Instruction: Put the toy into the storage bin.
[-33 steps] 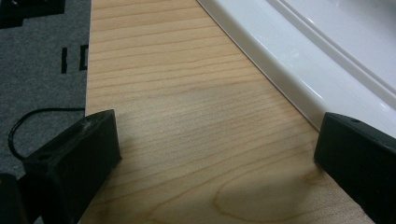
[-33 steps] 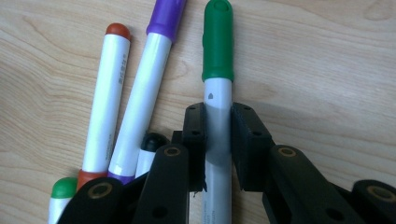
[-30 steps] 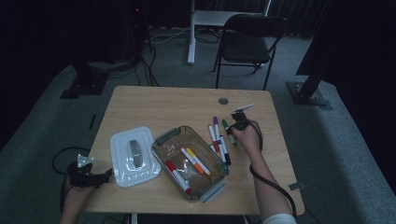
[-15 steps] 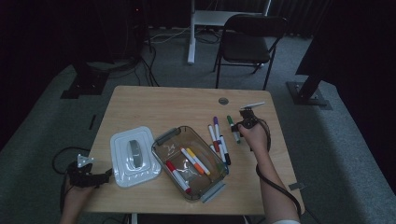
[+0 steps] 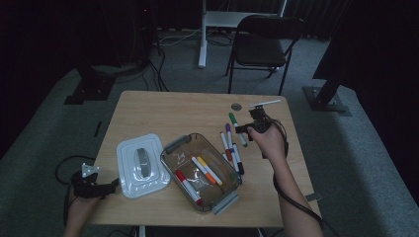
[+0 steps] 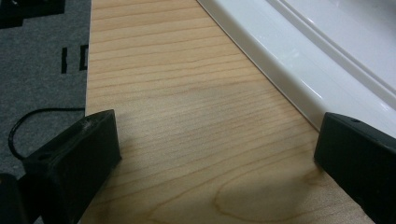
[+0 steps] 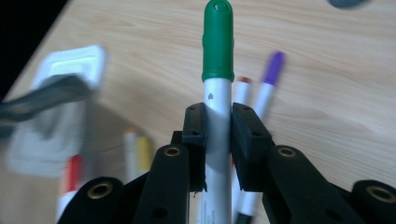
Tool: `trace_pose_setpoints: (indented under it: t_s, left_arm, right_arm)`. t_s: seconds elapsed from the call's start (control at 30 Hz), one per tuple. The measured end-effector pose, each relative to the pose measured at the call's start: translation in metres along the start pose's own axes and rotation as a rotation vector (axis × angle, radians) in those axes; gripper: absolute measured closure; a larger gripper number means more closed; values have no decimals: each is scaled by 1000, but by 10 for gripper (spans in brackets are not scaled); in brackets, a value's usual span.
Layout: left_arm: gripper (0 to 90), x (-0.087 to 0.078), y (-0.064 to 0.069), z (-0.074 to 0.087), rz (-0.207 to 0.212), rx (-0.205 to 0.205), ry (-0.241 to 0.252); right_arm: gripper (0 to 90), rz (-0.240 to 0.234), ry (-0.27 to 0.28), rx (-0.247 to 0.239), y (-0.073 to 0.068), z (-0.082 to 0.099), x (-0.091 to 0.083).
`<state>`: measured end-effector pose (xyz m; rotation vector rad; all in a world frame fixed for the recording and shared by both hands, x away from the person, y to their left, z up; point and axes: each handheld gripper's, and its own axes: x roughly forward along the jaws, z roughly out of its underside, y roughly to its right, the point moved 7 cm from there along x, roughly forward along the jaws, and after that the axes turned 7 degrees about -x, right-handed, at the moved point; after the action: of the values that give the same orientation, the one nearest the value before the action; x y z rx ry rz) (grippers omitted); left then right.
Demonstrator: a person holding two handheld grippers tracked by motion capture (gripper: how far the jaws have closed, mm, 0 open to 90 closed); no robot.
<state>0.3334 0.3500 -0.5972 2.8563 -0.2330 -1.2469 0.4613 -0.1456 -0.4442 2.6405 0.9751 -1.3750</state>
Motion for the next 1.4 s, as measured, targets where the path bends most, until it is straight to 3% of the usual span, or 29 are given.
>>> trace_pose_setpoints:
  t_s: [0.07,0.1,0.17,0.43,0.67,0.8,0.93,1.27,1.4]
  left_arm:
    - [6,0,0,0,0,0,0]
    - [6,0,0,0,0,1,0]
    - [7,0,0,0,0,-1,0]
    - [7,0,0,0,0,1,1]
    - [6,0,0,0,-1,1,1]
    - [6,0,0,0,-1,1,1]
    - [6,0,0,0,-1,1,1]
    - [6,0,0,0,-1,1,1]
    - [7,0,0,0,-1,2,1]
  right_arm:
    - [764,-51,19,-30,-23,-7,-8]
    - [764,-51,19,-30,-23,-7,-8]
    - [764,-80,35,-41,-37,-11,-12]
    - [764,-150,25,-148,-88,-11,-14]
    - [764,-213,-28,-201,-123,-1,1]
    - [764,-231,-45,-220,-132,6,7]
    - [764,-253,-105,-244,-143,21,21]
    - [764,-261,-229,-287,-161,45,58]
    - [764,-255,-253,-293,-163,49,67]
